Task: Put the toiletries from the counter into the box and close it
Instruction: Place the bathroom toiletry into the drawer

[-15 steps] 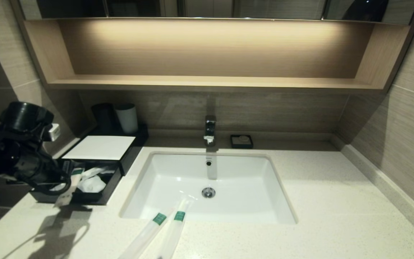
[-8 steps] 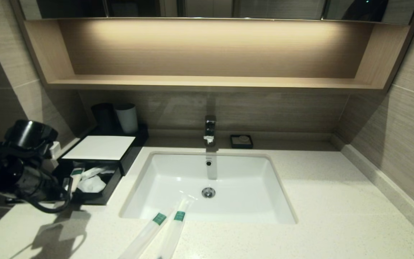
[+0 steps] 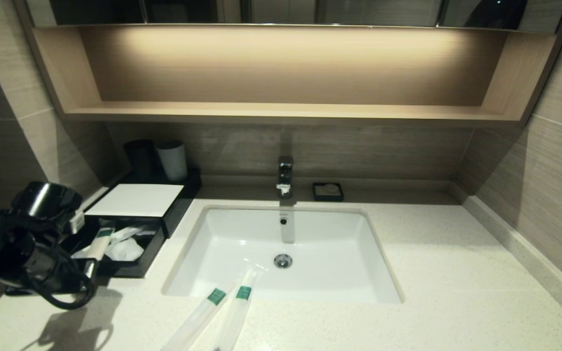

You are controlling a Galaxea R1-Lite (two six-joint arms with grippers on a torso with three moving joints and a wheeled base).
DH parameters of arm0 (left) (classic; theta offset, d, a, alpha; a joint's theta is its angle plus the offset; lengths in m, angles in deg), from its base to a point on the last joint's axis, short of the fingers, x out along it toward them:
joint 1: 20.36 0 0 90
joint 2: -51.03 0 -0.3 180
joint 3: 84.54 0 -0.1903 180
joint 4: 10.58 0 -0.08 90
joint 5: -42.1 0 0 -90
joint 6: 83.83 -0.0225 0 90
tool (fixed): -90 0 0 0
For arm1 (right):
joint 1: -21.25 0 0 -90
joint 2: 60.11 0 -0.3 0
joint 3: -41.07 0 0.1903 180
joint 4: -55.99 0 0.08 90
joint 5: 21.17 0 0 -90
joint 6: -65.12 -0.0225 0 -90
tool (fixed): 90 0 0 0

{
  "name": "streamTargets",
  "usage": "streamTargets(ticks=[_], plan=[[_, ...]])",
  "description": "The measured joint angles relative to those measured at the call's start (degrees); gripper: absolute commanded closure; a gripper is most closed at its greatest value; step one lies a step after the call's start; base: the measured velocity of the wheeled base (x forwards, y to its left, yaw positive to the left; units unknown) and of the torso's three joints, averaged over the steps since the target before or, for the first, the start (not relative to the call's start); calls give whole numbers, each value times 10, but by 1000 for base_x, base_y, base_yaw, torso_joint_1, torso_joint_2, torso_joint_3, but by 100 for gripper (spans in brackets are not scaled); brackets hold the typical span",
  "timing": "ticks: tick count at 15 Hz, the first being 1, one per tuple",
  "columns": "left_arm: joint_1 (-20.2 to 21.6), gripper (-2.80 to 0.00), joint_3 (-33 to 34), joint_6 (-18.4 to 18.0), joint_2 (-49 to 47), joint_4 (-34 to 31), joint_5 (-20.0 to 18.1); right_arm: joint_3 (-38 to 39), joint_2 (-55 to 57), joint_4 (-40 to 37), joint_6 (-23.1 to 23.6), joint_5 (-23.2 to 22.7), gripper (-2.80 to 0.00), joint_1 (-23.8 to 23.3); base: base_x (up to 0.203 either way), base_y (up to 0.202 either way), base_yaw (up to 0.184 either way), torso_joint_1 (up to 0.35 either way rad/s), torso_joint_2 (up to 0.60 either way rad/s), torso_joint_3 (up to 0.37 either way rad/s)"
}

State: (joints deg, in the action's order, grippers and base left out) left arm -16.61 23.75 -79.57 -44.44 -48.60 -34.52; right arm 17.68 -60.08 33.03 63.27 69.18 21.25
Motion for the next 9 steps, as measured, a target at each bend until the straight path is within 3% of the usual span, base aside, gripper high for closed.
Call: streamTargets(ticks=[5, 9], plan=[[0, 0, -3, 0, -19, 5, -2, 0, 0, 0, 0, 0, 0, 0, 0, 0, 0, 0, 0, 0], [1, 0, -5, 2, -51, 69, 0, 0, 0, 0, 0, 0, 0, 0, 0, 0, 0, 0, 0, 0]])
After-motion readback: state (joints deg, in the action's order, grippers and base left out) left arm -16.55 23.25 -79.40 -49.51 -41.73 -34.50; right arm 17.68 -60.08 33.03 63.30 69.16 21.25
